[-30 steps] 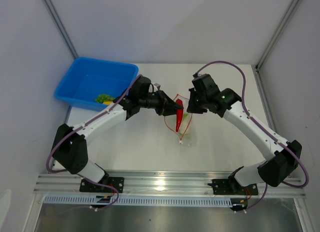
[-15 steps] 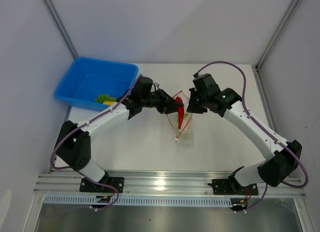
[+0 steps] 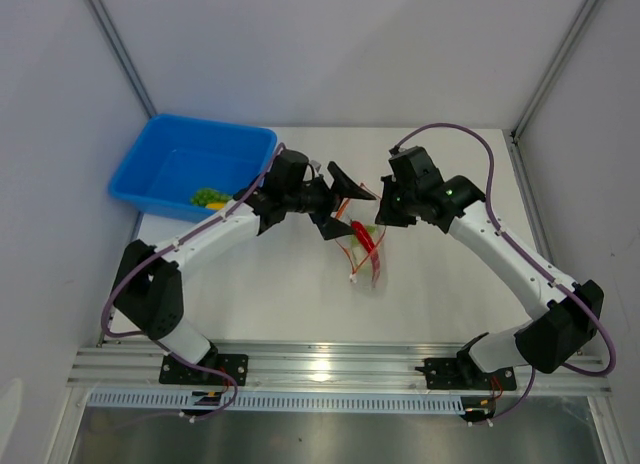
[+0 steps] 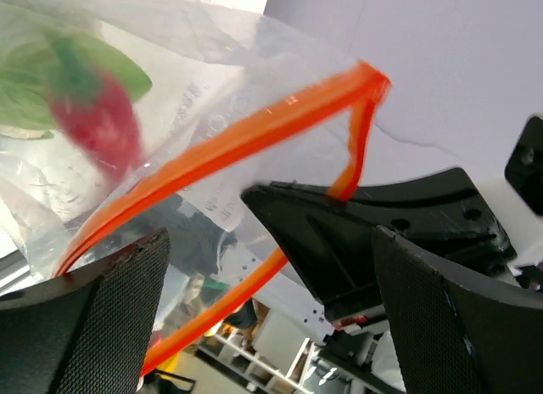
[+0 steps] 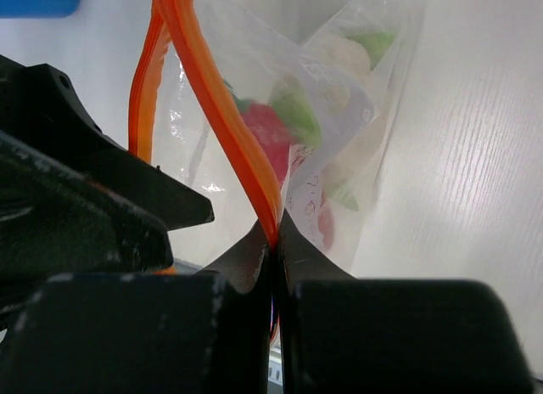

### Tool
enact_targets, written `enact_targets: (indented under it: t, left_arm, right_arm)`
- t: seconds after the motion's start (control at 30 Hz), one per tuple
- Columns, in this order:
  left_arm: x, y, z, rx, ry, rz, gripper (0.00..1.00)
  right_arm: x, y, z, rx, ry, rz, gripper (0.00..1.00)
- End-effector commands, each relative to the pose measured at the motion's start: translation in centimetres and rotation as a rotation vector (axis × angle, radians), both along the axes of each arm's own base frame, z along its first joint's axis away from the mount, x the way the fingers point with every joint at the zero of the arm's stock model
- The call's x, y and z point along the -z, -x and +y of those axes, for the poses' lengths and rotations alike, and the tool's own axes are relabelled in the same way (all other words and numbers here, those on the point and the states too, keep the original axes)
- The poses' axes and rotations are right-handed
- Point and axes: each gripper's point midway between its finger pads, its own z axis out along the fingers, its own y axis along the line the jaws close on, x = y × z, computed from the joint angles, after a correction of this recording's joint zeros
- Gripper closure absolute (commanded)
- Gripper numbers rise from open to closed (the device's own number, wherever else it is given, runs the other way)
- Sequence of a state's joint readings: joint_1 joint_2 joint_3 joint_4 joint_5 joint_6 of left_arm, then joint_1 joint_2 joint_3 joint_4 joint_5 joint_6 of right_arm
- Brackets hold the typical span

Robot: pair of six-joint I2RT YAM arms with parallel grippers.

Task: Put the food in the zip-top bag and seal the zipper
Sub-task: Place the fake vegetable in the zipper food storage bag.

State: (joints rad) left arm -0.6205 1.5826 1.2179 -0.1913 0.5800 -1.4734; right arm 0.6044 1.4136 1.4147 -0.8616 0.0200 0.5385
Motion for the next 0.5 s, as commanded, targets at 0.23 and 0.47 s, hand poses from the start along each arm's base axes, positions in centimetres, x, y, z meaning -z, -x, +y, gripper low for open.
enact_targets:
  t: [0.23,0.47]
  left_arm:
    - [-4.5,4.5,4.8,0.066,-0.178,-0.208,0.0]
    - [-5.0,6.5,12.0,-0.047,-0.329,-0.362,0.01]
  right_arm:
    - [-0.8,0.4,-0.2,-0.031,-0.012,-0.015,1.0]
    - [0.5,1.6,0.3,-0.068,-0.024,0.046,1.0]
